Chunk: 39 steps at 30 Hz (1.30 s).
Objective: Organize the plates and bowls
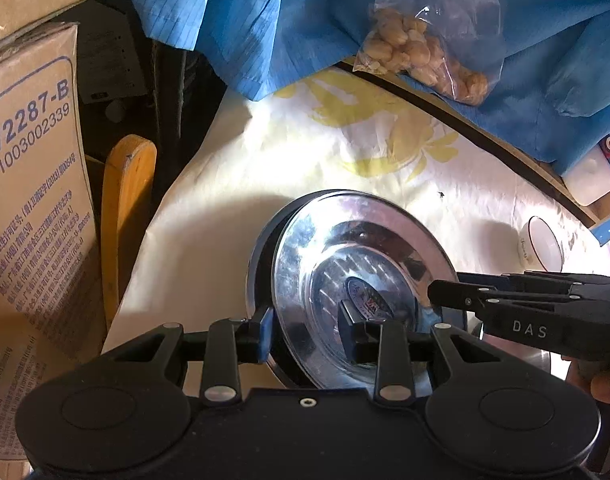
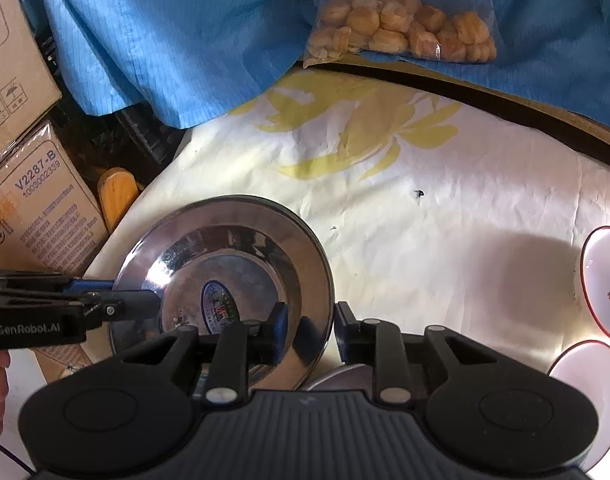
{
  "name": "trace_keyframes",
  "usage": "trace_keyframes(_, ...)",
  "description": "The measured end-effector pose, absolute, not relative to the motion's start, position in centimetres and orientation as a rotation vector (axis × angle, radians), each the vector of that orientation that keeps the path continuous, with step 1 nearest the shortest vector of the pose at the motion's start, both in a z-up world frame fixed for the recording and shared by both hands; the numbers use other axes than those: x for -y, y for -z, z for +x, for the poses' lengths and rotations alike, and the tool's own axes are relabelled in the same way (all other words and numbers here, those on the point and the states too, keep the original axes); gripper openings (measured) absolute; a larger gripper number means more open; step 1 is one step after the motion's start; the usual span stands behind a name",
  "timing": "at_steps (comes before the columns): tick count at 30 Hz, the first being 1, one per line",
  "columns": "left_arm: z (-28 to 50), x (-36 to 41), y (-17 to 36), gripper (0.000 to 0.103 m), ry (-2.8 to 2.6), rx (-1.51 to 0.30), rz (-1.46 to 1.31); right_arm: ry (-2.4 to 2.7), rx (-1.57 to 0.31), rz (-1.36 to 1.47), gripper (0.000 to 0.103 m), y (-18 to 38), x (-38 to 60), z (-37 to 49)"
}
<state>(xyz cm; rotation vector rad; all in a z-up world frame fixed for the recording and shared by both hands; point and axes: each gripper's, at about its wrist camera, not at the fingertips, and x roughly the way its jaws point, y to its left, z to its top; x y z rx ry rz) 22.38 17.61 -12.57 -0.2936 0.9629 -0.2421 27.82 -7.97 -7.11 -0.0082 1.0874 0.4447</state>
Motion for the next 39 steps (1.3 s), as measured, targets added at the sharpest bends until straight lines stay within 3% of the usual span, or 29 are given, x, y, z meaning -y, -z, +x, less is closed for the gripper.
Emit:
trace_keyframes(10, 22.2, -17.6, 12.3, 0.040, 0.234, -0.969, -0.307, -0.450, -1.081, 0.006, 0.036, 7.0, 8.1, 27.8)
trace_keyframes(12, 22.0, -17.6, 12.2, 0.044, 0.229, -0.962, -0.303, -0.451, -1.078, 0.008, 0.038, 7.1, 8.0, 27.8)
trace_keyframes(14, 21.9, -17.6, 11.9, 0.055, 0.220, -0.947, -0.288, -0.454, -1.077, 0.011, 0.039, 7.0, 8.1, 27.7)
trace_keyframes(20, 21.6, -18.0, 11.4, 0.059, 0.187, -0.931, -0.254, -0.464, -1.063, 0.014, 0.042, 6.8, 8.1, 27.5)
trace_keyframes(23, 21.1, -18.0, 10.8, 0.073, 0.176, -0.910, -0.256, -0.472, -1.053, 0.015, 0.045, 6.6, 8.1, 27.3)
trace_keyframes(25, 20.9, -18.0, 10.5, 0.076, 0.168, -0.898, -0.256, -0.475, -1.049, 0.016, 0.047, 6.5, 8.1, 27.2)
trace_keyframes(31, 20.1, -17.7, 9.4, 0.084, 0.149, -0.868, -0.272, -0.490, -0.983, 0.046, 0.064, 5.2, 9.2, 26.4)
trace_keyframes(35, 19.6, -17.3, 8.6, 0.098, 0.128, -0.829, -0.289, -0.499, -0.917, 0.072, 0.080, 3.6, 10.9, 25.5)
trace_keyframes(39, 19.2, -16.4, 8.0, 0.102, 0.139, -0.803, -0.298, -0.502, -0.834, 0.061, 0.093, 1.5, 13.6, 24.1)
